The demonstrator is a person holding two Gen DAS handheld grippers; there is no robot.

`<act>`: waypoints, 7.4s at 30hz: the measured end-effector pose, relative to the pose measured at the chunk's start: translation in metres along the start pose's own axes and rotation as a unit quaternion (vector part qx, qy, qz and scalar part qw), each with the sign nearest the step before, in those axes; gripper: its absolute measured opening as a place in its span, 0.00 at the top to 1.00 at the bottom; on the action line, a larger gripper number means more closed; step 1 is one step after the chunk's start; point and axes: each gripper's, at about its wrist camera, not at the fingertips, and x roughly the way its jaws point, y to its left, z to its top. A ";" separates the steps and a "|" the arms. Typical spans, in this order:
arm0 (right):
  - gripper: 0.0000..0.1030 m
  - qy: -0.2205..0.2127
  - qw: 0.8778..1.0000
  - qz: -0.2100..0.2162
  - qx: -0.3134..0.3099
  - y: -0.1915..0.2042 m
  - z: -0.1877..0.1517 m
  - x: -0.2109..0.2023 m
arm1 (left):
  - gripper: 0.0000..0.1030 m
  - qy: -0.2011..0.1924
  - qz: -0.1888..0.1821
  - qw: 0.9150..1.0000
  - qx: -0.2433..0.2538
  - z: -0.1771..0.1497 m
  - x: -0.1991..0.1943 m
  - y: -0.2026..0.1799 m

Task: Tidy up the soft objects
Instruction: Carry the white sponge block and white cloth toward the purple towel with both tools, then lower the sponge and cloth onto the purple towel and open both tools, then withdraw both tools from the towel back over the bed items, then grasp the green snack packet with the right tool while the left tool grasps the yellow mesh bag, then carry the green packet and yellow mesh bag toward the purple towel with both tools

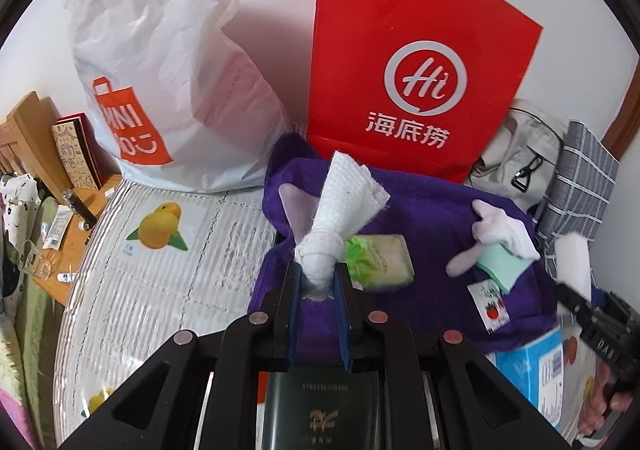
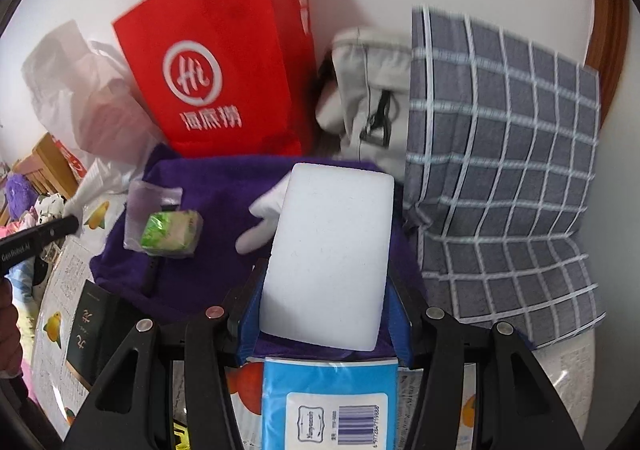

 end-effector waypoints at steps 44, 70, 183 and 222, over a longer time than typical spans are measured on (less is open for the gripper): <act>0.22 0.002 0.999 0.031 -0.025 -0.006 -0.001 0.029 | 0.42 0.077 -0.017 0.996 0.030 0.002 0.071 -0.016; 0.30 -0.023 0.998 0.051 -0.024 0.047 -0.113 -0.076 | 0.42 0.022 -0.015 0.999 0.024 -0.101 -0.065 0.027; 0.92 -0.025 0.999 0.038 0.025 0.017 -0.212 -0.136 | 0.73 0.000 -0.068 0.997 0.036 -0.194 -0.127 -0.010; 0.92 -0.049 0.997 0.057 0.000 0.042 -0.098 -0.106 | 0.73 -0.030 -0.040 0.998 0.035 -0.100 -0.107 -0.009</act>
